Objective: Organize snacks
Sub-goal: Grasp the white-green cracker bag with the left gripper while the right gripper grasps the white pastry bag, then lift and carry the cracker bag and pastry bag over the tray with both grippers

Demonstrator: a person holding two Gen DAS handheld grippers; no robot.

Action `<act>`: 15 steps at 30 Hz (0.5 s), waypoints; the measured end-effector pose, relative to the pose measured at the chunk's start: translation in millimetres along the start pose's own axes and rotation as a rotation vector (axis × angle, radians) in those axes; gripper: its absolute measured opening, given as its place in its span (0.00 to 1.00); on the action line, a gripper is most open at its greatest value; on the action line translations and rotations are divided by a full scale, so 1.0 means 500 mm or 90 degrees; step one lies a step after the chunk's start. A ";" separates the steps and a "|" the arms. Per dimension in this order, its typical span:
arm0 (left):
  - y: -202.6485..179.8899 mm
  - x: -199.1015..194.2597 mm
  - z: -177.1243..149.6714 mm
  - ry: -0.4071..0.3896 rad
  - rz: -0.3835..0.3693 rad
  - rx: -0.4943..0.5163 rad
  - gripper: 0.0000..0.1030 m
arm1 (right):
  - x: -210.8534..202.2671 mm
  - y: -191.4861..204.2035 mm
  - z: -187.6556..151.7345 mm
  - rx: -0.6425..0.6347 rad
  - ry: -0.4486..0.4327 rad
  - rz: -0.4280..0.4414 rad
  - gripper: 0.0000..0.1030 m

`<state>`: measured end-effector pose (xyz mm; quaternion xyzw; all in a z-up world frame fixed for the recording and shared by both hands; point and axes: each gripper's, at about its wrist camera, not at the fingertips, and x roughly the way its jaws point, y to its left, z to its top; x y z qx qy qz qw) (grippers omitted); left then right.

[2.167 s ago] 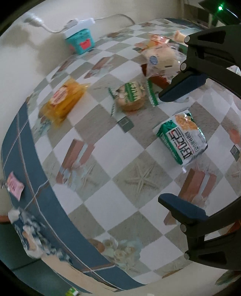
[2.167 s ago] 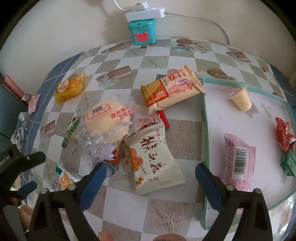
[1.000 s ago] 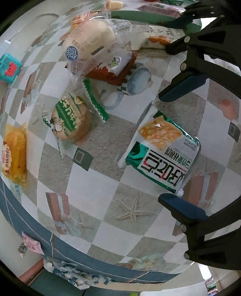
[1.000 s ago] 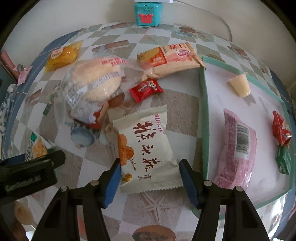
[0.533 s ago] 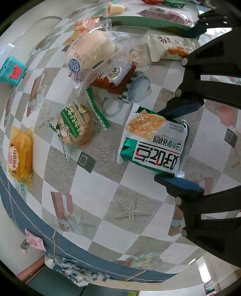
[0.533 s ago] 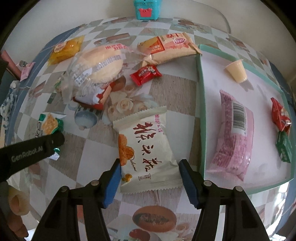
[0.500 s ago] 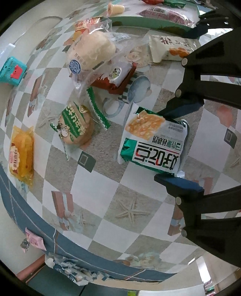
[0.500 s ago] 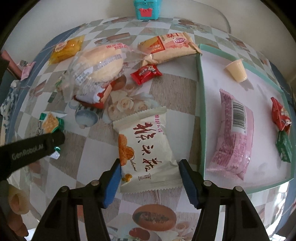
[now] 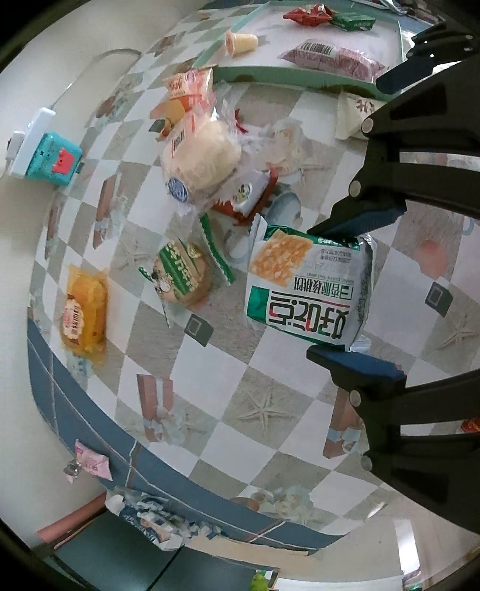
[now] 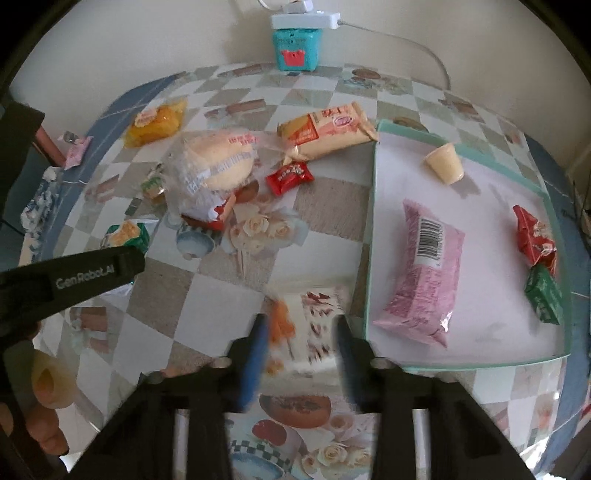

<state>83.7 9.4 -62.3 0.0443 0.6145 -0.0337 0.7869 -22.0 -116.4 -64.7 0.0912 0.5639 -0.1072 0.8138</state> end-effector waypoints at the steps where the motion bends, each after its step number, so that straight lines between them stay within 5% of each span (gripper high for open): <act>1: -0.003 -0.004 -0.003 -0.001 0.002 0.003 0.56 | 0.004 -0.004 0.000 0.001 0.003 0.001 0.34; 15: -0.008 0.061 -0.004 0.056 0.005 0.026 0.56 | 0.060 -0.033 0.048 0.066 0.029 0.069 0.49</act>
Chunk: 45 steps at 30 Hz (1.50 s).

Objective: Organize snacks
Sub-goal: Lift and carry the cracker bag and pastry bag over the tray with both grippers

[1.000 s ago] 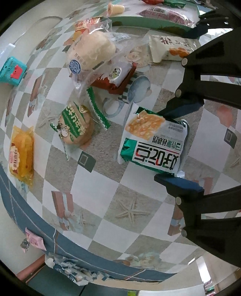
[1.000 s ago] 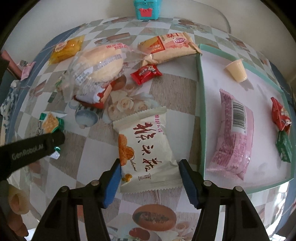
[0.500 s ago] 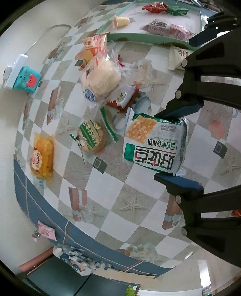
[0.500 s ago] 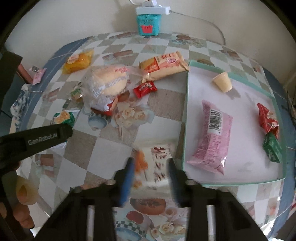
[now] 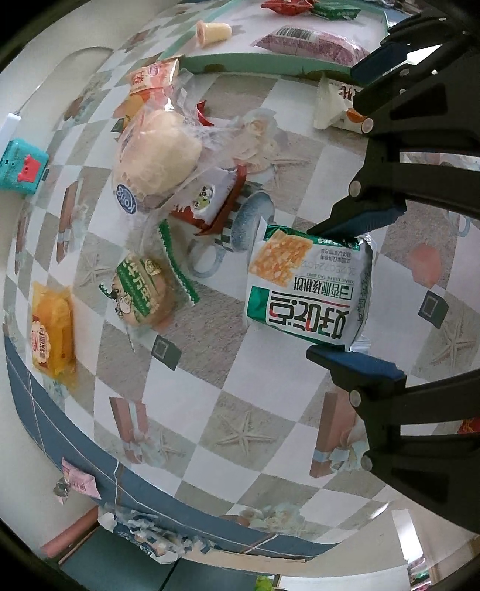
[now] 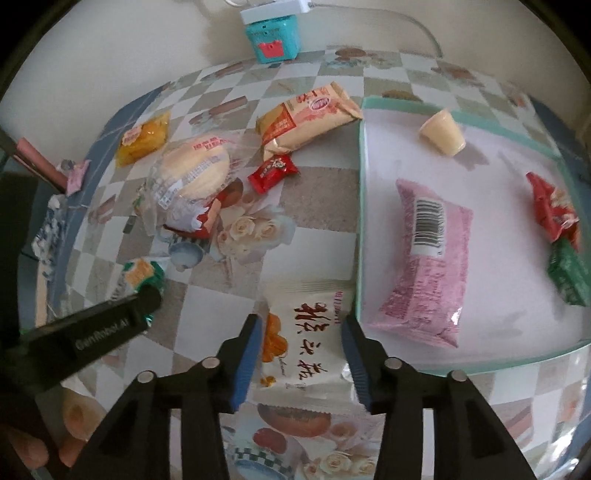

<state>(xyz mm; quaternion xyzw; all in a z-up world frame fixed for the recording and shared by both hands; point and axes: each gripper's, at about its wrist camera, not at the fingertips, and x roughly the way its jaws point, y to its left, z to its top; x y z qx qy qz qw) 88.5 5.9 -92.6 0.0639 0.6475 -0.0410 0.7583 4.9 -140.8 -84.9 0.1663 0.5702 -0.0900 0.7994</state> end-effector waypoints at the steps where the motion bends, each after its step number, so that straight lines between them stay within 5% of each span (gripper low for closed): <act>1: 0.001 0.000 0.001 0.000 -0.001 0.001 0.56 | 0.002 0.001 0.001 0.000 0.001 -0.002 0.49; 12: -0.002 0.008 -0.002 0.004 -0.010 0.006 0.56 | 0.027 0.043 0.005 -0.045 0.005 -0.035 0.61; 21: 0.005 0.023 0.001 0.015 -0.018 0.001 0.56 | 0.037 0.085 0.004 -0.061 0.019 0.032 0.61; 26: 0.019 0.030 0.002 0.018 -0.024 -0.006 0.56 | 0.031 0.082 0.003 -0.074 0.007 -0.024 0.61; 45: 0.015 0.042 -0.004 0.027 -0.022 -0.002 0.56 | 0.090 0.102 -0.019 -0.106 0.067 -0.062 0.62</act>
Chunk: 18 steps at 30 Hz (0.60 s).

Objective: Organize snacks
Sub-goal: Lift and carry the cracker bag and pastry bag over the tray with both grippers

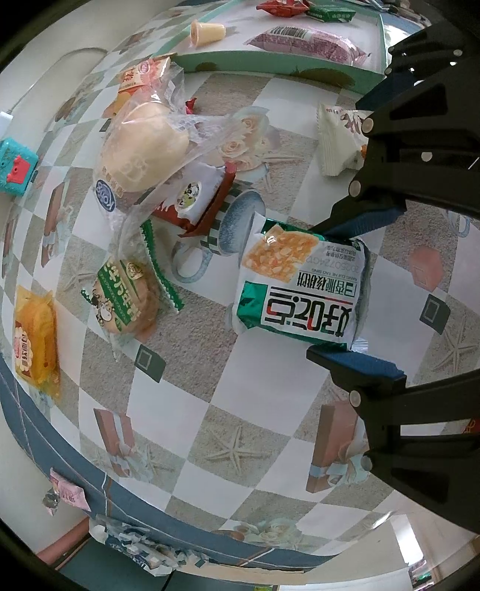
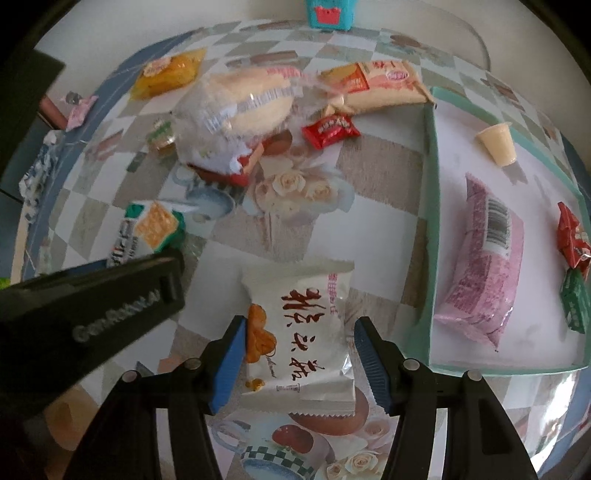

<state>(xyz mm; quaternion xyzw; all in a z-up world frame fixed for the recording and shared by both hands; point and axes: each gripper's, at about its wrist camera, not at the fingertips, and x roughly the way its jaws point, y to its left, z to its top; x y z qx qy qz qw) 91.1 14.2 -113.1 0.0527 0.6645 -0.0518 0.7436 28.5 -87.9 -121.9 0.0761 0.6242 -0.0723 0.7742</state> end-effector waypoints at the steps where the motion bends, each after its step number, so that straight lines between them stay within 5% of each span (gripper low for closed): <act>1: -0.002 0.001 0.000 0.001 0.000 0.000 0.56 | 0.002 0.000 -0.001 -0.001 -0.001 -0.005 0.62; 18: -0.024 0.010 0.000 -0.003 0.016 0.010 0.57 | 0.001 0.001 -0.015 -0.020 -0.027 -0.024 0.60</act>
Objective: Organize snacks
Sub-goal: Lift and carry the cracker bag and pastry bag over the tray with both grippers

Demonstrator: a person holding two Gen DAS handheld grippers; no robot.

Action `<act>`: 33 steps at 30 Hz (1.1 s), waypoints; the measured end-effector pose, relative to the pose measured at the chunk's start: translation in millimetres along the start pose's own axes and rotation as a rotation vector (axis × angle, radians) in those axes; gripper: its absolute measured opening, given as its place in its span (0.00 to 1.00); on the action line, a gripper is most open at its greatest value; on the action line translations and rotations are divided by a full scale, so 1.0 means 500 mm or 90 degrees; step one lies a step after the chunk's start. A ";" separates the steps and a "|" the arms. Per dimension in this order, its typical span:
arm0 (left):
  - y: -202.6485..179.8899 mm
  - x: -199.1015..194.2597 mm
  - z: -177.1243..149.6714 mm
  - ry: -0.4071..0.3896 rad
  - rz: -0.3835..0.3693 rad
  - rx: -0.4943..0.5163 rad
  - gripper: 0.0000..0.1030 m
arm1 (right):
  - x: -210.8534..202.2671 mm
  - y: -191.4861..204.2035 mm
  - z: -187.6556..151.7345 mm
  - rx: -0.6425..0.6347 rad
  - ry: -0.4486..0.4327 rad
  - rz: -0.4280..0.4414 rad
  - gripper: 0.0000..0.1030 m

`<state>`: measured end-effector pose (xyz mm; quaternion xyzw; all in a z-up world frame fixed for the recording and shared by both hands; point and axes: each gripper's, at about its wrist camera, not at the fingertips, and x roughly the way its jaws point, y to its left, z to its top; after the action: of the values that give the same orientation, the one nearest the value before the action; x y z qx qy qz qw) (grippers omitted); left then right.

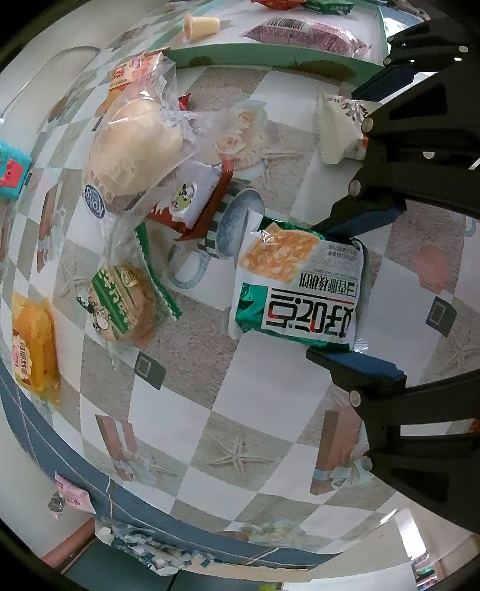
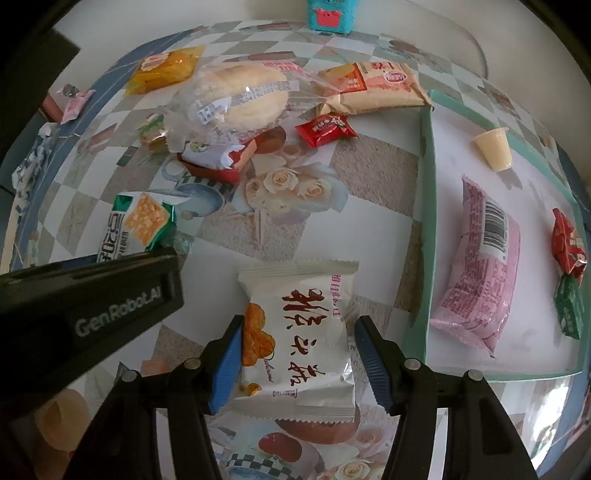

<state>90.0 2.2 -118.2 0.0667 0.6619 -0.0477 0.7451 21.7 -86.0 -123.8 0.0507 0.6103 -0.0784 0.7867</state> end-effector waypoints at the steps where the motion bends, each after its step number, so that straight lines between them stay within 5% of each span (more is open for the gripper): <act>1: -0.001 -0.003 0.000 0.001 -0.003 -0.001 0.56 | -0.001 0.000 -0.001 0.000 0.000 0.001 0.57; 33: 0.078 -0.147 0.008 -0.114 -0.036 -0.077 0.54 | -0.117 -0.066 0.023 0.055 -0.069 0.039 0.54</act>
<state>91.4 38.8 -43.1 -0.0018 0.5958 -0.0344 0.8024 12.3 -116.6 -63.5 0.0988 0.5607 -0.0830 0.8179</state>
